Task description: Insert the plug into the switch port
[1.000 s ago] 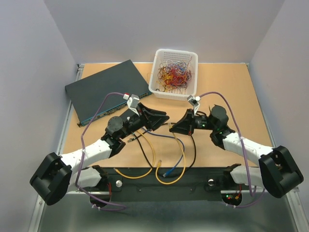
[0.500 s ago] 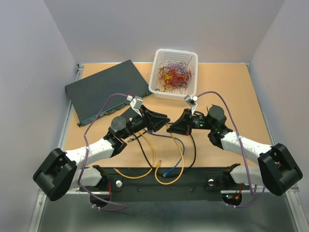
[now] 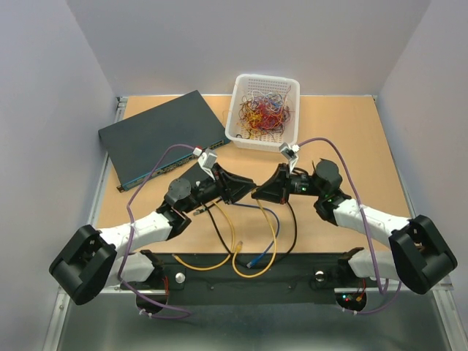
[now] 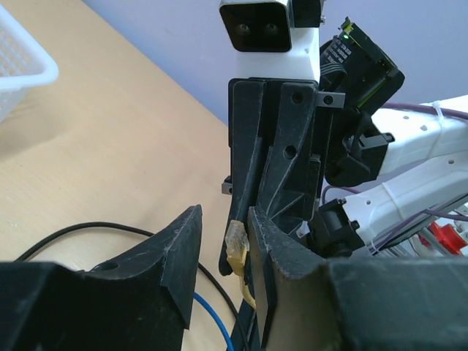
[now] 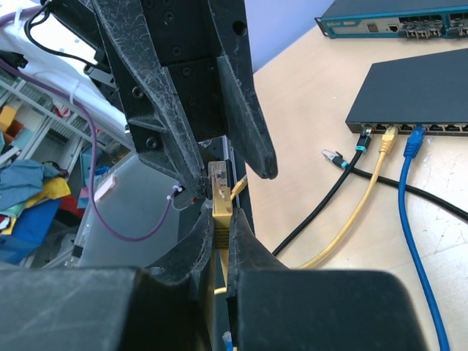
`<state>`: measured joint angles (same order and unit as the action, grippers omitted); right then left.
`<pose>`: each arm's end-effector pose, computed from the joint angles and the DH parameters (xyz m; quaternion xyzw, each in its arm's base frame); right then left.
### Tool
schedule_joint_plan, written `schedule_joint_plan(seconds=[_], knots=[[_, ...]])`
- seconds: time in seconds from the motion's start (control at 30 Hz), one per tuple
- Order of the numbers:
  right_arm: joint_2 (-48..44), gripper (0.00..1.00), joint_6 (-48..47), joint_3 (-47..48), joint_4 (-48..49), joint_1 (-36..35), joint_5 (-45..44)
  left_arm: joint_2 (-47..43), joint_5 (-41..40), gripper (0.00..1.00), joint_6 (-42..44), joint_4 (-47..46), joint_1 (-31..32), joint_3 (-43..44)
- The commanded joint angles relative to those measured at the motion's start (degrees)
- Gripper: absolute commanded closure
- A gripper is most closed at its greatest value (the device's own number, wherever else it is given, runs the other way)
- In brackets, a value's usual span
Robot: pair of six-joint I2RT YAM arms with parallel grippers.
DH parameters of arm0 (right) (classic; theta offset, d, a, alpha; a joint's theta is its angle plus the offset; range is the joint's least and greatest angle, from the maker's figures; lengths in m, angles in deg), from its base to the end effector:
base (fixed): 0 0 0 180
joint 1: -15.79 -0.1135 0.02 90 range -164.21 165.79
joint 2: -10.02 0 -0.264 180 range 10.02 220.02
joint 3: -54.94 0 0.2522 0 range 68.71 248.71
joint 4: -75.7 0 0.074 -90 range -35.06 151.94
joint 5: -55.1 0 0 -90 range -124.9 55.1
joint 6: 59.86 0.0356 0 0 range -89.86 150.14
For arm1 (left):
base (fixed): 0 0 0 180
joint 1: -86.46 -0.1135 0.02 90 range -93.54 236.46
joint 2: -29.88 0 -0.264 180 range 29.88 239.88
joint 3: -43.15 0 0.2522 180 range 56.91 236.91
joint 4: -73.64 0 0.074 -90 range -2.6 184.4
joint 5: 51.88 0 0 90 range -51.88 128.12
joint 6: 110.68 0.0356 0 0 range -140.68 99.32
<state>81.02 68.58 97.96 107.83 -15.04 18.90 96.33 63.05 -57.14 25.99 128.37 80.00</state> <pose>0.2013 0.1536 0.2517 -0.2903 0.6280 0.6247 0.3622 0.1648 -0.1680 0.2639 0.2017 0.5646 -0.5975 0.5324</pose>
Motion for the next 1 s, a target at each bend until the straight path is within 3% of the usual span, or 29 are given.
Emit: schedule_joint_plan(seconds=[0.0, 0.3, 0.43, 0.47, 0.5, 0.57, 0.6, 0.7, 0.8, 0.97], knots=[[0.3, 1.00, 0.3, 3.2, 5.0, -0.5, -0.4, -2.1, 1.3, 0.61, 1.2, -2.1, -0.1, -0.4], [0.5, 1.00, 0.8, 2.7, 6.1, -0.5, -0.7, -1.1, 1.7, 0.91, 0.7, -2.0, -0.1, 0.3], [-0.4, 0.98, 0.4, 2.6, 5.8, -0.6, -2.6, -1.2, 1.5, 0.98, 1.0, 0.1, -0.1, 0.7], [-0.8, 0.66, 0.3, 2.6, 5.4, -0.5, -3.2, -1.4, 1.2, 1.00, 1.0, 1.0, -0.1, 0.9], [-2.3, 0.50, -0.5, 2.9, 4.1, -0.5, -4.9, -1.9, 0.7, 1.00, 1.2, 2.4, -0.1, 1.3], [-4.3, 0.33, -4.7, 3.8, -3.8, -0.5, -7.7, -2.4, -2.5, 1.00, 1.8, 9.2, -0.1, 3.2], [-5.7, 0.31, -6.3, 4.1, -6.9, -0.5, -11.1, -2.8, -3.6, 1.00, 2.1, 11.6, -0.1, 4.0], [-10.5, 0.30, -15.0, 5.8, -22.5, -0.5, -16.3, -3.2, -8.2, 1.00, 2.2, 23.3, -0.1, 7.2], [-14.0, 0.31, -18.2, 7.4, -29.5, -0.5, -21.6, -2.8, -11.3, 1.00, 1.1, 28.0, -0.1, 10.1], [-14.9, 0.53, -19.1, 9.3, -37.1, -0.9, -31.8, -1.6, -13.8, 1.00, -2.2, 33.0, -0.1, 12.8]])
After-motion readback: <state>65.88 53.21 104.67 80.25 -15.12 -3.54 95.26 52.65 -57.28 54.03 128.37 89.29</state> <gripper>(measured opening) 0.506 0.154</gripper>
